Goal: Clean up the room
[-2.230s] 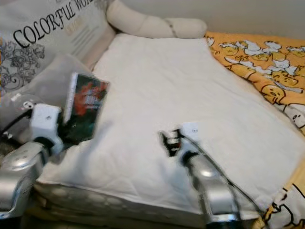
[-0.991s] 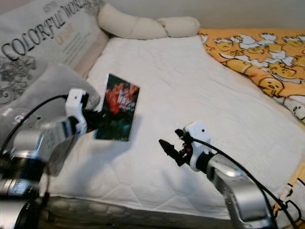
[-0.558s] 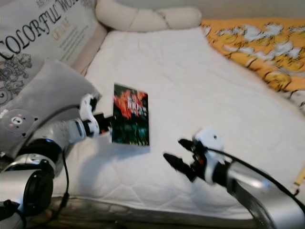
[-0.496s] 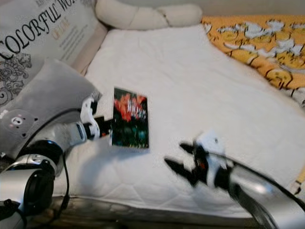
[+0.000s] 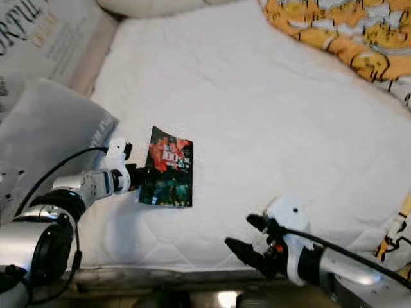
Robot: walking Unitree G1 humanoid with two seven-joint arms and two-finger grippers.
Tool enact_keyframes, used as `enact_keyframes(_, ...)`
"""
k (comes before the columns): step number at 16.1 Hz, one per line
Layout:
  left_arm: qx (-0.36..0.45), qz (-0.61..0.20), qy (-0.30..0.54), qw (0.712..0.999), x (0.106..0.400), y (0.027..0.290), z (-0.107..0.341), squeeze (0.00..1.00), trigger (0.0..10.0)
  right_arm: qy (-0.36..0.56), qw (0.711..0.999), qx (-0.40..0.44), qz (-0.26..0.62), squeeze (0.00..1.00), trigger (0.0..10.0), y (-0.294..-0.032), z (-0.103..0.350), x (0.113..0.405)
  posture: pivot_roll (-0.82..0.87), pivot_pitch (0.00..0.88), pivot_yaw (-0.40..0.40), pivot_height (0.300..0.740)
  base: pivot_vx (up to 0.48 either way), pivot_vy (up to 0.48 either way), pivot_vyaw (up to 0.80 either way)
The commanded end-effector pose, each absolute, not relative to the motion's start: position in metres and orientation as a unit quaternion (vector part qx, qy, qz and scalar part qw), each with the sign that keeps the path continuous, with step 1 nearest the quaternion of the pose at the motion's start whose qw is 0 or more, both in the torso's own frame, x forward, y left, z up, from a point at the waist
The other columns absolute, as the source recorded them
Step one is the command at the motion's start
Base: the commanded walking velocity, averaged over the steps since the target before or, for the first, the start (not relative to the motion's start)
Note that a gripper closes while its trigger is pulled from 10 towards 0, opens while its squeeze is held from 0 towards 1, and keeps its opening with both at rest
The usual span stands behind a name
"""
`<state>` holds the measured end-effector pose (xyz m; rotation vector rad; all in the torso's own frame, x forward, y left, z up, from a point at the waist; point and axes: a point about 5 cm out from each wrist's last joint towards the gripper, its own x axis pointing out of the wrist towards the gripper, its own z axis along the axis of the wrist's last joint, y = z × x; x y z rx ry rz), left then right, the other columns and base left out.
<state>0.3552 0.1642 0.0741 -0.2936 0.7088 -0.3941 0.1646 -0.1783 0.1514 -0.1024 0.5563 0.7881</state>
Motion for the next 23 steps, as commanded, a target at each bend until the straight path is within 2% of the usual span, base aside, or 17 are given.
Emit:
enact_keyframes(1,-0.119,-0.170,0.348,0.914,0.355,0.177,0.074,1.00,10.0,0.261,0.885,-0.051,0.383,0.00,10.0,-0.175,0.155,0.163,-0.26,0.191,0.215,0.740,0.000,0.000,0.00)
enact_keyframes(8,-0.092,-0.122,0.359,0.920,0.348,0.206,0.068,1.00,10.0,0.257,0.889,-0.056,0.376,0.00,10.0,-0.177,0.154,0.169,-0.24,0.167,0.189,0.740,0.000,0.000,0.00)
enact_keyframes(12,0.000,-0.144,0.353,0.925,0.346,0.215,0.067,1.00,10.0,0.250,0.890,-0.051,0.377,0.00,10.0,-0.172,0.154,0.173,-0.22,0.136,0.174,0.740,0.000,0.000,0.00)
enact_keyframes(14,0.056,-0.139,0.313,0.938,0.355,0.224,0.082,1.00,10.0,0.248,0.894,-0.048,0.371,0.00,10.0,-0.170,0.148,0.177,-0.18,0.092,0.162,0.740,0.000,0.000,0.00)
enact_keyframes(15,0.051,-0.143,0.283,0.947,0.359,0.225,0.090,1.00,10.0,0.245,0.899,-0.048,0.361,0.00,10.0,-0.169,0.145,0.180,-0.16,0.065,0.157,0.740,0.000,0.000,0.00)
enact_keyframes(17,0.025,-0.173,0.238,0.955,0.364,0.223,0.103,1.00,10.0,0.249,0.916,-0.041,0.311,0.00,10.0,-0.173,0.134,0.190,-0.13,0.018,0.148,0.740,0.000,0.000,0.00)
enact_keyframes(18,0.012,-0.192,0.202,0.960,0.366,0.219,0.109,1.00,10.0,0.254,0.924,-0.010,0.286,0.00,10.0,-0.175,0.128,0.195,-0.12,0.000,0.142,0.740,0.000,0.000,0.00)
enact_keyframes(20,-0.006,-0.216,0.157,0.964,0.365,0.206,0.113,1.00,10.0,0.253,0.933,0.012,0.254,0.00,10.0,-0.178,0.121,0.201,-0.09,0.000,0.125,0.740,0.000,0.000,0.00)
enact_keyframes(23,-0.031,-0.215,0.086,0.972,0.339,0.182,0.122,1.00,10.0,0.222,0.954,0.034,0.200,0.00,10.0,-0.171,0.116,0.216,-0.06,0.000,0.087,0.740,0.000,0.000,0.00)
